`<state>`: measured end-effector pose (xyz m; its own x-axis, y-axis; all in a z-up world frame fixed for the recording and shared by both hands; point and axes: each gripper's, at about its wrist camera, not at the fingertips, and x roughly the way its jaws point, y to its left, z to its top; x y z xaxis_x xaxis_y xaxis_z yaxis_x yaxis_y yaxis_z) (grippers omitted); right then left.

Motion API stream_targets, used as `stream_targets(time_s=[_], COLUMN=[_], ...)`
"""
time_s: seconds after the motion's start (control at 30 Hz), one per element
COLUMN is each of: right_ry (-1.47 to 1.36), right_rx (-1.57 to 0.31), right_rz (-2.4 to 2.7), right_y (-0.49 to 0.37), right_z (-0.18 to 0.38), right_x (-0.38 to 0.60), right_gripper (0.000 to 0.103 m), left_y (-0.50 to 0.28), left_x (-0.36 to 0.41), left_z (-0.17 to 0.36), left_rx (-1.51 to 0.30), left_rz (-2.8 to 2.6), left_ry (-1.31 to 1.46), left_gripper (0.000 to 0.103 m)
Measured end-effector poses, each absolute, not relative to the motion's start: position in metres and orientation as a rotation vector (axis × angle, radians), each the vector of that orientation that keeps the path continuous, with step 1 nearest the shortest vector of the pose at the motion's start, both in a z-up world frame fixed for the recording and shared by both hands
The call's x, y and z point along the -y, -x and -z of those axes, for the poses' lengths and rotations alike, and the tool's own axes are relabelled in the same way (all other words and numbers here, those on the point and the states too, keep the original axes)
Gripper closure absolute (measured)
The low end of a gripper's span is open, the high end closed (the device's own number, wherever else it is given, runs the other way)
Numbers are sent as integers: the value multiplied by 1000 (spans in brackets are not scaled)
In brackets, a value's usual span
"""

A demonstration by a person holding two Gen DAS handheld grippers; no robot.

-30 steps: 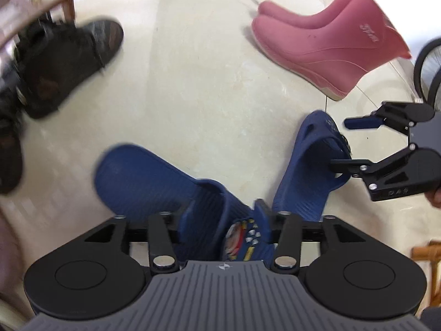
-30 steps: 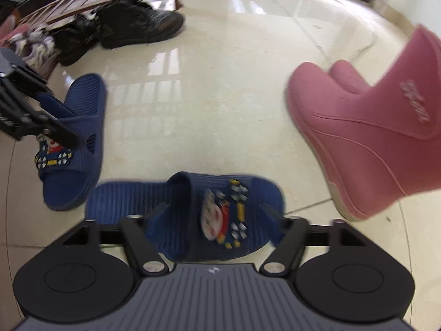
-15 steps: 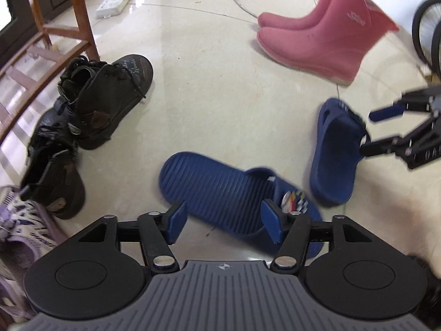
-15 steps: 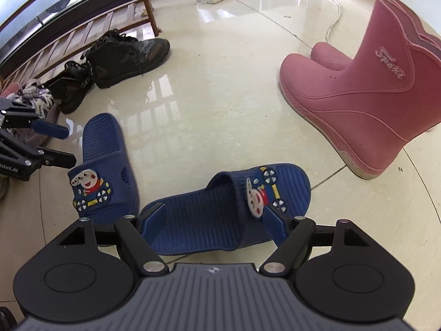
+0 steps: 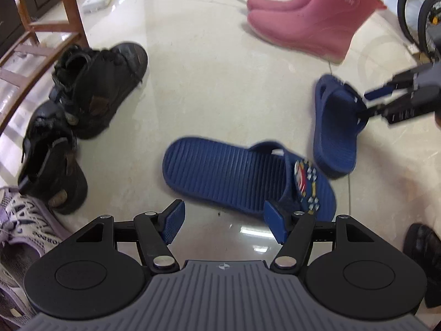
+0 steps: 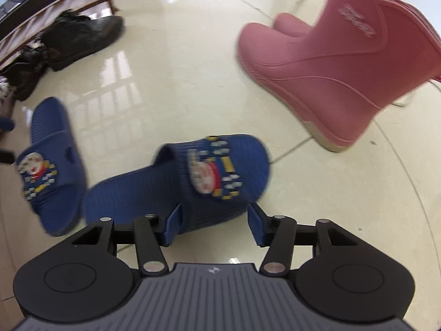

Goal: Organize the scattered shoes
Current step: 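Lower the slides side by side on the floor, aligning them as a pair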

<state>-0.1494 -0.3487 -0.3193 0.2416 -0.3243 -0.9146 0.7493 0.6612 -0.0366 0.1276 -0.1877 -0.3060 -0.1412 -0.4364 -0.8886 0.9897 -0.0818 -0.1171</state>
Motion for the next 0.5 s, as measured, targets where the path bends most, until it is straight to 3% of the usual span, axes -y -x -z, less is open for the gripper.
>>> stream_targets(time_s=[0.5], right_ry=[-478], right_rx=[-1031], right_rz=[847], right_y=[171], right_z=[296], right_x=[365], right_gripper=[44], left_y=[-43], left_x=[203], left_z=[316], left_rx=[-924], left_rz=[1666], left_ry=[-896], left_gripper=[39])
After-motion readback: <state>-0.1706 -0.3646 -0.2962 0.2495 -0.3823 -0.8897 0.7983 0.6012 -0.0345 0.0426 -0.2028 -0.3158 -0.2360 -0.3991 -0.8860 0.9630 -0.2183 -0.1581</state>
